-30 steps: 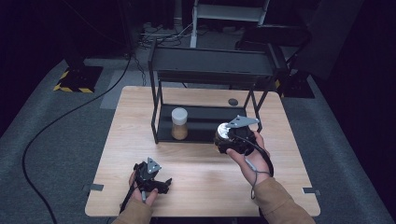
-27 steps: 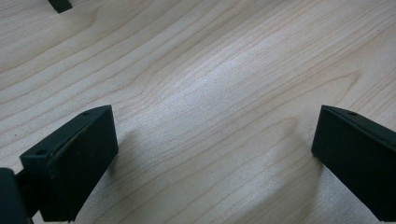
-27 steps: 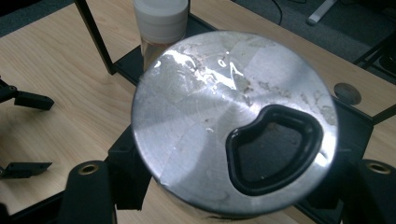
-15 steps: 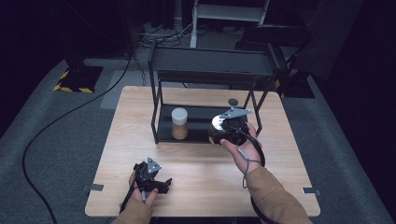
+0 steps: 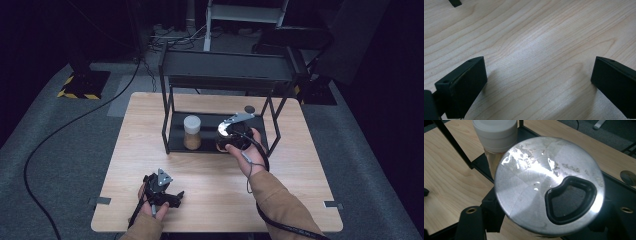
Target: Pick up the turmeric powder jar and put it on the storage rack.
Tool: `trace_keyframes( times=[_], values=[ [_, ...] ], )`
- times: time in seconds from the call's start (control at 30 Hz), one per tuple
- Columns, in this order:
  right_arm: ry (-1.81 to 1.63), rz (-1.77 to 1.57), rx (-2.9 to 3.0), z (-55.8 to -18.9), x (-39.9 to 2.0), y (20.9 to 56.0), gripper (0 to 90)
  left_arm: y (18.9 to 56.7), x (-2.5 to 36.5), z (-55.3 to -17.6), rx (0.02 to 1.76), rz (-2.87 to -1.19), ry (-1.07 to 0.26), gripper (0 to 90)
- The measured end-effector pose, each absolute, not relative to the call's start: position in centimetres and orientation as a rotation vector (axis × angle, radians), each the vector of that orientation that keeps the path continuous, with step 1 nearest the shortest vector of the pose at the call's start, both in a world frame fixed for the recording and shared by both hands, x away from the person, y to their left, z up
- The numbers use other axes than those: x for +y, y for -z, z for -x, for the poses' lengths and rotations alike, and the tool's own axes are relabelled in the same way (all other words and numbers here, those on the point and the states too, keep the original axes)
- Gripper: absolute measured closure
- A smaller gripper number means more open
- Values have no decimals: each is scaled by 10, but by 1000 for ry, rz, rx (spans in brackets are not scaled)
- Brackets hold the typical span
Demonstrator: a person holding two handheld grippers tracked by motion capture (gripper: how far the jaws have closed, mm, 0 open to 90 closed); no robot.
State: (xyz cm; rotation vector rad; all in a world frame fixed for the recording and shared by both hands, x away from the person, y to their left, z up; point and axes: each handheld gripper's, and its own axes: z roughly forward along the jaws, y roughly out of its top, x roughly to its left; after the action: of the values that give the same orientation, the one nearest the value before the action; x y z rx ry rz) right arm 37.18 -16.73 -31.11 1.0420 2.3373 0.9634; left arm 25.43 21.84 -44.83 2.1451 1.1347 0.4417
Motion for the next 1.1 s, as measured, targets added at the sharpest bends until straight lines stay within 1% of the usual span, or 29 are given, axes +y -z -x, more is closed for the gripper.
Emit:
trace_keyframes(
  times=[0.47, 0.73, 1.1],
  values=[
    [-958, -1079, 2332, -399, -148, 346, 315, 448, 219, -255, 1129, -2149, -440, 3],
    [-945, -1112, 2332, -412, -143, 357, 316, 448, 219, -255, 1125, -2150, -439, 3],
    [-946, -1148, 2308, -420, -142, 371, 316, 448, 219, -255, 1124, -2153, -438, 3]
  ],
)
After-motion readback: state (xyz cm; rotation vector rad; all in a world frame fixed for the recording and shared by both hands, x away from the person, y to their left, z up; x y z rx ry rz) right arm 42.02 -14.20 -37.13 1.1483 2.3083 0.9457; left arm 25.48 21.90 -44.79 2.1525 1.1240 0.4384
